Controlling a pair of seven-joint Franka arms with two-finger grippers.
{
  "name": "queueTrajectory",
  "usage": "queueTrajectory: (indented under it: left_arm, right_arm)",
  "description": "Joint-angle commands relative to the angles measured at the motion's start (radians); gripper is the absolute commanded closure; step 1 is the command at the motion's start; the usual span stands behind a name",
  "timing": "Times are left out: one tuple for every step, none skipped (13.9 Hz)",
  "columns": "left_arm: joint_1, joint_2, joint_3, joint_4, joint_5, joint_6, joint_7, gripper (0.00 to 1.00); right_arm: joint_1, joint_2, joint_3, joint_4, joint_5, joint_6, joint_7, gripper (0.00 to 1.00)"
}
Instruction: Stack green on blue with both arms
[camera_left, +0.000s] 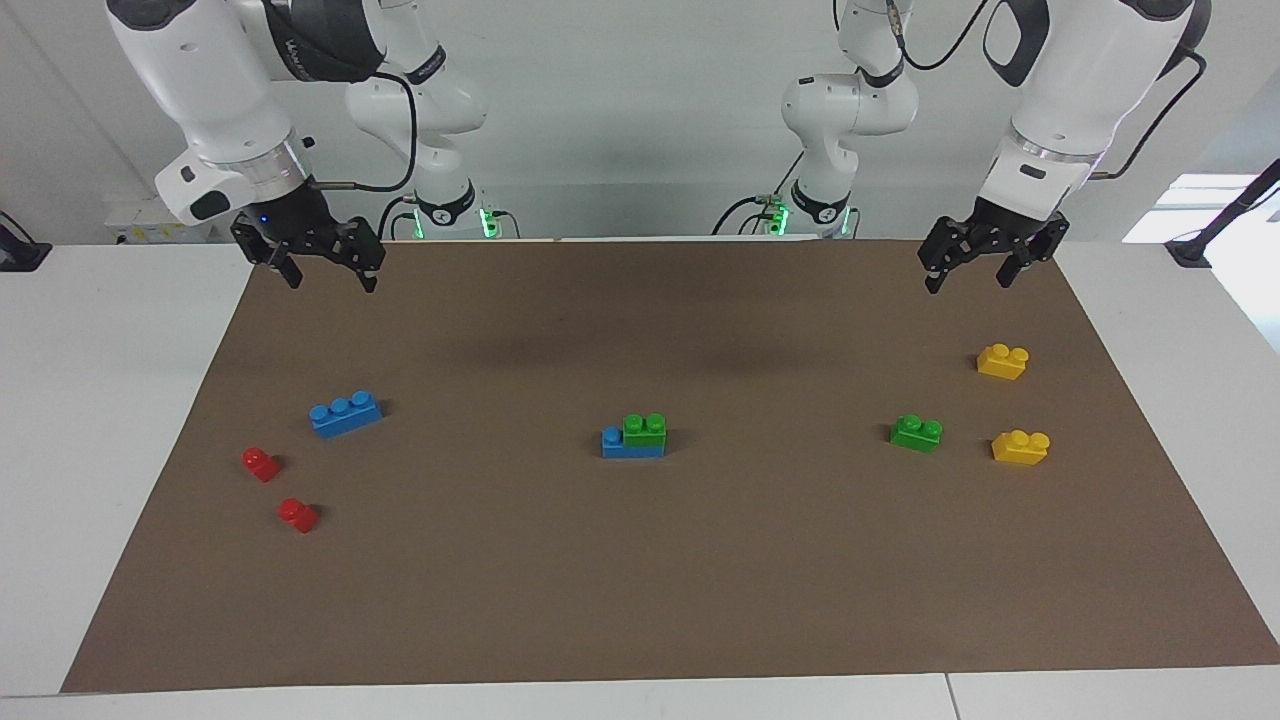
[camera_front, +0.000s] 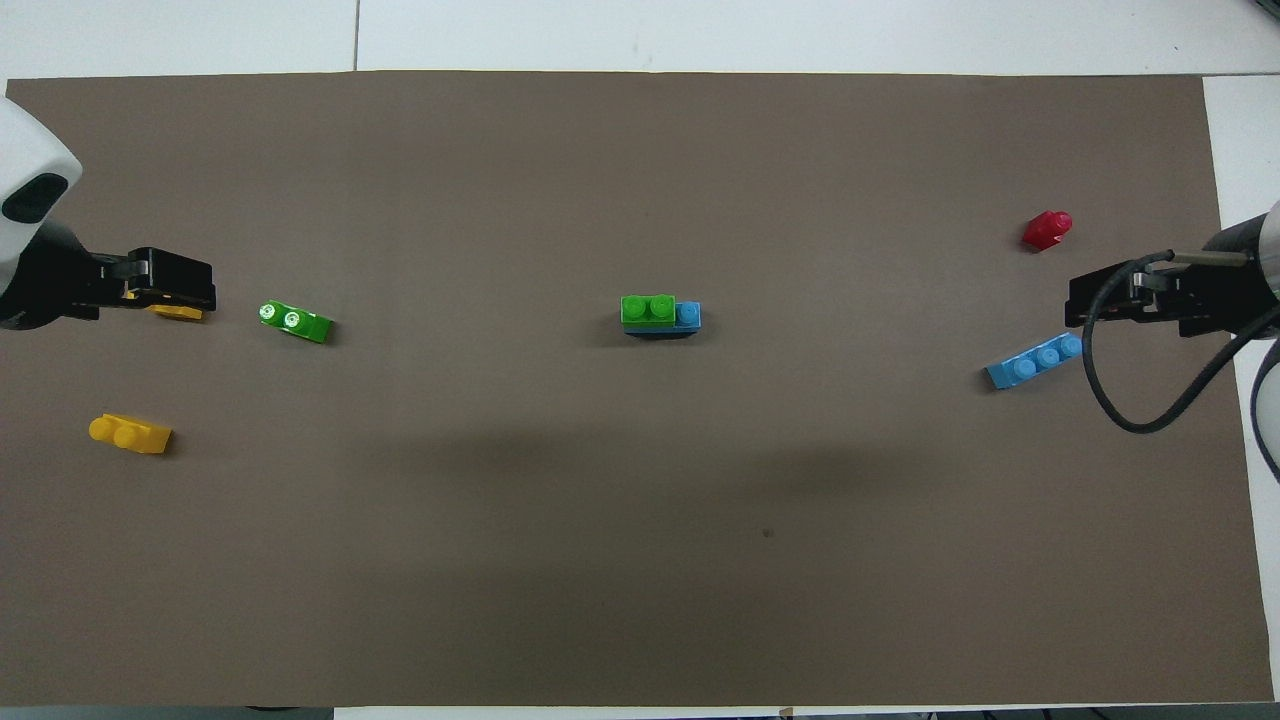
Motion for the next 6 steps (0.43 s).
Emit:
queueTrajectory:
  left_arm:
    - [0.014,-0.008,-0.005,-0.011,-0.012,0.025,0.029,0.00]
    - [0.014,-0.002,-0.005,-0.011,-0.012,0.031,0.029,0.00]
    - [0.014,0.005,-0.005,-0.011,-0.012,0.036,0.029,0.00]
    - [0.014,0.005,-0.005,-0.011,-0.014,0.028,0.029,0.00]
    - [0.015,0.005,-0.005,-0.008,-0.014,0.021,0.029,0.00]
    - [0.014,0.005,-0.005,-0.008,-0.015,0.022,0.029,0.00]
  right_arm:
    - [-0.015,-0.021,0.010,-0.020,-0.023,-0.004,-0.014,0.00]
    - [-0.015,-0.021,0.010,-0.020,-0.021,-0.004,-0.014,0.00]
    - [-0.020,-0.021,0.010,-0.017,-0.021,-0.004,-0.014,0.00]
    - [-0.023,-0.021,0.010,-0.017,-0.018,-0.004,-0.016,0.00]
    - [-0.025,-0.022,0.010,-0.018,-0.018,-0.006,-0.022,0.00]
    - [-0.026,-0.029,0.010,-0.018,-0.017,-0.007,-0.025,0.00]
